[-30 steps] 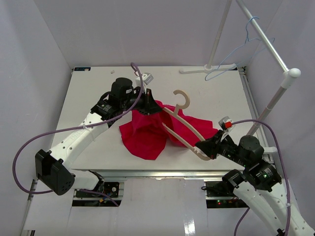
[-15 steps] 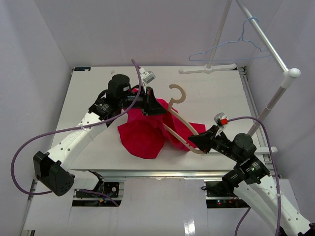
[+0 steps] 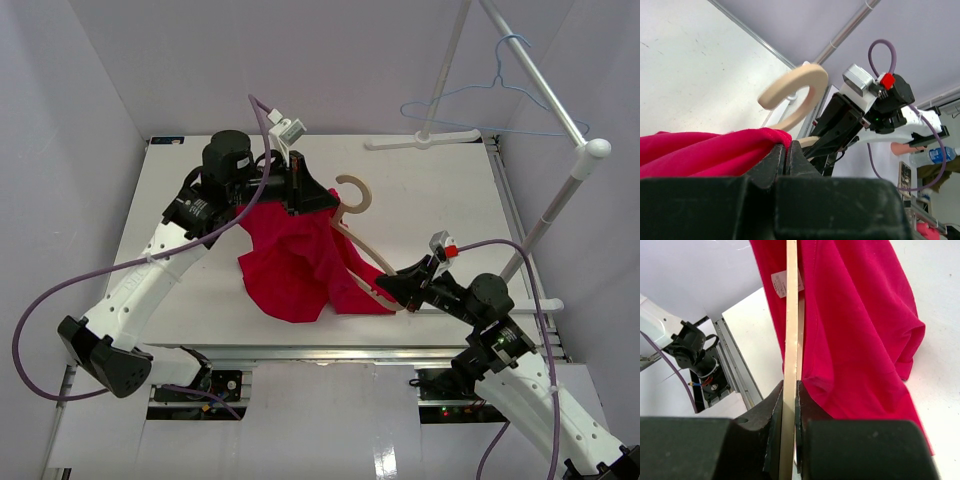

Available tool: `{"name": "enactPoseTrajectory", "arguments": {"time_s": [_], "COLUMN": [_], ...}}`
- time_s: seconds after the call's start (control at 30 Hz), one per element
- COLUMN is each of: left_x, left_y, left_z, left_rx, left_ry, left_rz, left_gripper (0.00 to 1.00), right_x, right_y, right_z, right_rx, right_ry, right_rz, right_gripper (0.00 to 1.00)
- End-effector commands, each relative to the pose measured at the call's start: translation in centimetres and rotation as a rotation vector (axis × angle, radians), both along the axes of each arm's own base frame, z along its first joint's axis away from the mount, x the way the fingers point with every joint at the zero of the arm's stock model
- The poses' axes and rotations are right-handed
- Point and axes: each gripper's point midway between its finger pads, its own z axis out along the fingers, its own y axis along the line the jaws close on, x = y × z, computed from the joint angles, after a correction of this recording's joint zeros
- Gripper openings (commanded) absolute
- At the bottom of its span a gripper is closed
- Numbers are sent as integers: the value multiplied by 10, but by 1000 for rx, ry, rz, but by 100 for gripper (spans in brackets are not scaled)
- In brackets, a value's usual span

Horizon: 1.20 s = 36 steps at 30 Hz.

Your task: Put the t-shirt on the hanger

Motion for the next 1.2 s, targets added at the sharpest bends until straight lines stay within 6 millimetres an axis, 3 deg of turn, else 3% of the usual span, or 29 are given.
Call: {"name": "enactPoseTrajectory", "arguments": {"time_s": [0.0,0.23,0.37,0.43,0.5,0.57,0.77,1.03,1.17], "left_x": [-6,-20,-23,-24,-24,-20,17,-3,-4], "left_y": [-3,-11,-8,0,8,19,65,84,95], "left_z": [5,-7,-9,-1,13,26,12,-17,-37], "left_rx": [5,6,15,20,17,29,195,172,134], "left_ry": [23,80,60,33,-17,-60,-54,-34,33], "left_rz": [-36,-143,-138,-94,-48,34,390,437,526], "left_gripper": [0,1,47,60,66,68,64,60,67], "right_x": [-8,-4,0,1,8,12,3,-3,-6], "right_y": [-1,7,5,1,-6,-13,-24,-34,-35], "right_z": [32,36,41,42,43,44,52,62,66], "right_rx": [87,130,137,143,151,163,243,287,306], "right_ry": [-155,-171,-190,-206,-208,-202,-253,-294,-296], "right_rz": [28,52,26,-3,-61,-114,-138,-167,-162], "right_gripper": [8,8,8,8,8,8,8,8,8]}}
